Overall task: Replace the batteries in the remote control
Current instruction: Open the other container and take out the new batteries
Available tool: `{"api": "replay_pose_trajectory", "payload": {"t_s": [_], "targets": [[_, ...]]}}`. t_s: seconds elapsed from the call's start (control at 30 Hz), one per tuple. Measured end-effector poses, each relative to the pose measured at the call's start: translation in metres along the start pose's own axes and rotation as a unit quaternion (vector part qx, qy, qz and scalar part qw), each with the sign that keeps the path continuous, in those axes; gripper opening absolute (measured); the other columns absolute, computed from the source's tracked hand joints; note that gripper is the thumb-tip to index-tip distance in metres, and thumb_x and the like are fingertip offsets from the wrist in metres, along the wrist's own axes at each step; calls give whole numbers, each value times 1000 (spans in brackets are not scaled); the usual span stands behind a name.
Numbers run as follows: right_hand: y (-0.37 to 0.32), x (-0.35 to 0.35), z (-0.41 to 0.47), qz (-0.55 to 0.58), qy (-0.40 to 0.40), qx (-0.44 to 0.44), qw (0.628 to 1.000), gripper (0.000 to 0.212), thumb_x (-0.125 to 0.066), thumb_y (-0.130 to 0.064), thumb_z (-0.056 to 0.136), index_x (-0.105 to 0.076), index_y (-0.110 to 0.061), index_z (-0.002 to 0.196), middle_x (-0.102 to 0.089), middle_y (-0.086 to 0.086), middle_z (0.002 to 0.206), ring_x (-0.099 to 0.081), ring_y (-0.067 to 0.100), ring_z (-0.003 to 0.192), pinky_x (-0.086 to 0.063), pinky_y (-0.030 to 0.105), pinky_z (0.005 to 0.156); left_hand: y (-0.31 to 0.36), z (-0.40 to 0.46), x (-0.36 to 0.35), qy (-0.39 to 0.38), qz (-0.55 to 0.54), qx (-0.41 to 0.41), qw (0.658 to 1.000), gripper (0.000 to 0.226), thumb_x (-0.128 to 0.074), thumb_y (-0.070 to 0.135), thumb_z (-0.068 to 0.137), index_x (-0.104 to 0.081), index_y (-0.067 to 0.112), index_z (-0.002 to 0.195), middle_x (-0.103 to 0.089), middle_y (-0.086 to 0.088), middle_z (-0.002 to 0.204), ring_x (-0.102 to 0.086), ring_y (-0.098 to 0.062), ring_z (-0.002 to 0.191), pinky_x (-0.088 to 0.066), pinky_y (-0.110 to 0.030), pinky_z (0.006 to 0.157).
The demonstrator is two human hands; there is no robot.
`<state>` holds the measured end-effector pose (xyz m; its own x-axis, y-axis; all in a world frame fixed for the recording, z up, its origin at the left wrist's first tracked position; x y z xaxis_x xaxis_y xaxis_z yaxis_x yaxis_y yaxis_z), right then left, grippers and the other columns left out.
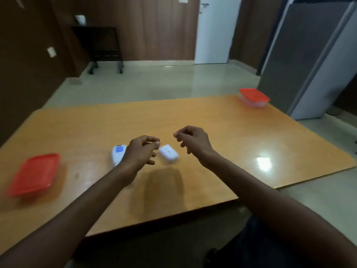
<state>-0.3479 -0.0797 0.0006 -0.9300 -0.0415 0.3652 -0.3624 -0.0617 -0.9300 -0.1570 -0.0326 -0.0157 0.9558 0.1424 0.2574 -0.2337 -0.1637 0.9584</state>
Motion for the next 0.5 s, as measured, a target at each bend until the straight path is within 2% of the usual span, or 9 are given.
{"api": "replay_pose_trajectory", "payload": {"t_s": [0.1,0.2,0.27,0.3,0.4,0.43,0.5], "targets": [[-23,-76,-32,-1,-72,21,997,15,-69,-25,89,-73,-12,94,-73,3,87,-65,13,71,-44,23,50,-21,-36,80,68,-11,11,998,14,-64,17,92,-73,18,103,-70,-9,99,-63,-21,77,-56,-34,64],[-48,-160,-63,14,-138,41,990,12,-69,-26,87,-73,-14,89,-73,0,85,-66,14,76,-44,25,57,-40,-80,169,162,-14,21,987,12,-64,15,92,-72,18,101,-69,-9,99,-62,-20,76,-54,-31,59],[-65,-215,-81,14,-173,61,983,13,-69,-25,88,-74,-14,93,-73,-1,89,-66,14,83,-46,25,63,-50,-110,224,252,9,20,967,11,-62,16,94,-71,20,98,-69,-6,97,-61,-19,75,-55,-31,61],[-71,-240,-88,9,-183,71,981,15,-69,-26,88,-74,-14,96,-72,-3,92,-66,13,86,-48,26,66,-56,-124,248,300,39,23,953,11,-61,18,94,-70,21,98,-68,-4,98,-62,-20,79,-56,-32,66],[-88,-304,-106,-23,-197,100,975,29,-70,-32,87,-73,-16,110,-71,-1,106,-68,18,93,-59,40,76,-79,-152,298,382,107,46,917,26,-59,20,93,-67,20,118,-67,-4,112,-59,-22,96,-44,-30,78],[-92,-321,-110,-40,-196,108,974,33,-69,-35,87,-72,-16,114,-70,1,109,-68,20,94,-60,42,77,-90,-154,308,383,109,66,915,37,-59,21,92,-62,19,129,-66,-6,122,-60,-24,103,-41,-29,82],[-96,-346,-116,-74,-178,133,972,35,-67,-38,87,-72,-16,114,-69,3,111,-67,20,98,-56,37,80,-109,-151,317,358,85,121,922,55,-56,25,92,-47,19,146,-57,-11,141,-57,-31,121,-44,-32,91]]}}
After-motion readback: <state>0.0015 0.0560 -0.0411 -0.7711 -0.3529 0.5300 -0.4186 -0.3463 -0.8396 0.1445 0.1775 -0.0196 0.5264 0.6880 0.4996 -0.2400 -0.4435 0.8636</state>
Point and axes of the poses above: each hand's wrist, its own z-axis towards the middle knuckle, its own x-axis out of the back of the hand, y = z × x, the point moved 8 cm from there along z, towards the middle knuckle
